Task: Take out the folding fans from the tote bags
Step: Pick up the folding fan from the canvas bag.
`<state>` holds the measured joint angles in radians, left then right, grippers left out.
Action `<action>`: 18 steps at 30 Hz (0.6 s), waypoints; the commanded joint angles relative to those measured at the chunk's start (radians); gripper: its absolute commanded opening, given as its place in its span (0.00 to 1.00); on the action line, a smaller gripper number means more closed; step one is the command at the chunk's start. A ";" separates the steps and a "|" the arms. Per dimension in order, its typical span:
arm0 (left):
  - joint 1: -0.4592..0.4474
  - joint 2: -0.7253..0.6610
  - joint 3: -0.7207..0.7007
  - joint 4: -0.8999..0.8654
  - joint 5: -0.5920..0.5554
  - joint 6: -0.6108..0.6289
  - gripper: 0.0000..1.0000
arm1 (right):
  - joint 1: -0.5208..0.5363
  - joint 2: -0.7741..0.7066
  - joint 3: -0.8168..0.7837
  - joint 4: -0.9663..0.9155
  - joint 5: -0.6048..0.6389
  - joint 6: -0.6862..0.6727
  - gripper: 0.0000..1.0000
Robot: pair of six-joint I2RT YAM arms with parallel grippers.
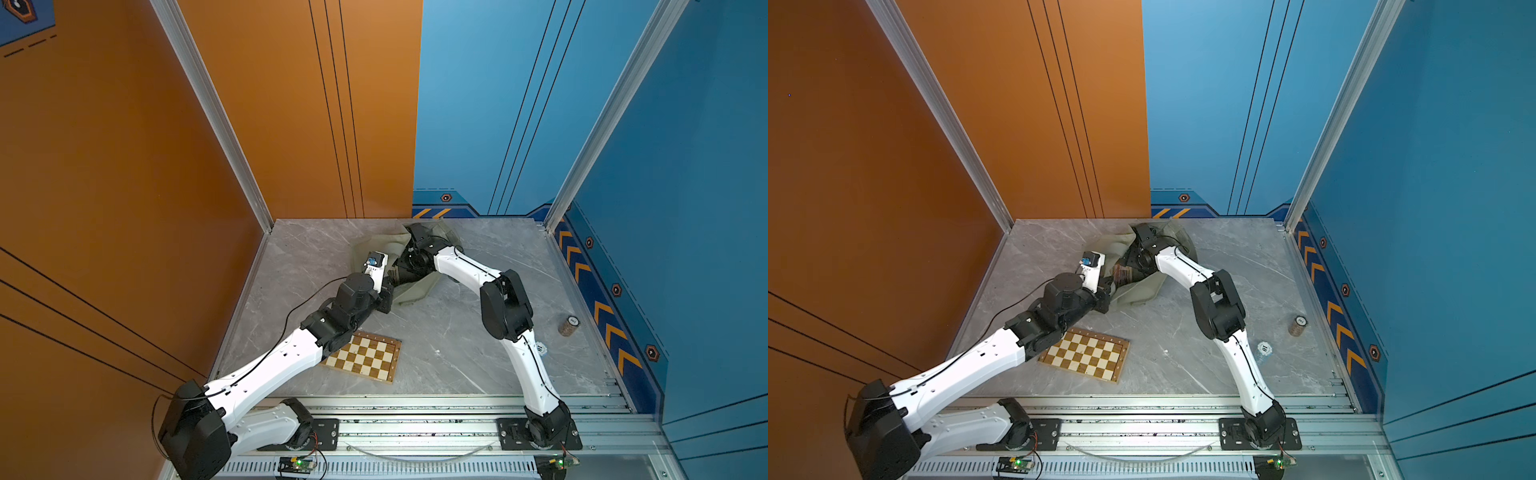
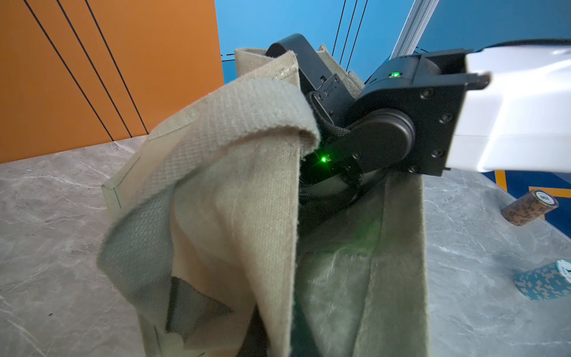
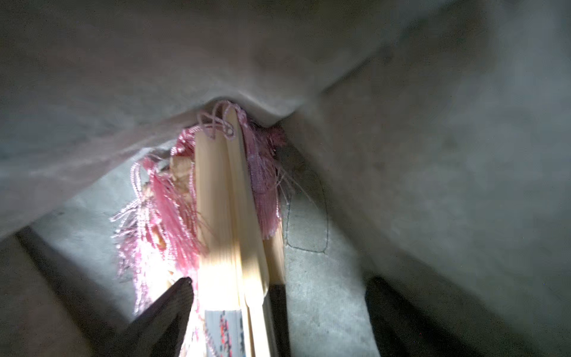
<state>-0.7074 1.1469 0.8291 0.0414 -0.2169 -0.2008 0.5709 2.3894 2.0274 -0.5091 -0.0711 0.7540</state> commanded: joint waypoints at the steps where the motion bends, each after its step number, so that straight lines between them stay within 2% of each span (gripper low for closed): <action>1: -0.006 -0.035 -0.013 0.015 0.051 0.002 0.00 | -0.010 0.114 -0.050 -0.285 0.127 -0.012 0.86; 10: 0.003 -0.035 -0.033 0.035 0.048 -0.025 0.00 | 0.003 0.152 -0.027 -0.378 0.170 -0.038 0.70; 16: 0.018 -0.033 -0.045 0.050 0.058 -0.035 0.00 | -0.016 0.151 -0.028 -0.406 0.152 -0.033 0.41; 18: 0.024 -0.032 -0.047 0.054 0.062 -0.040 0.00 | -0.022 0.150 -0.030 -0.406 0.141 -0.034 0.34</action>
<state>-0.6895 1.1381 0.7990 0.0738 -0.2108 -0.2356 0.5827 2.4279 2.0674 -0.6250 0.0036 0.7094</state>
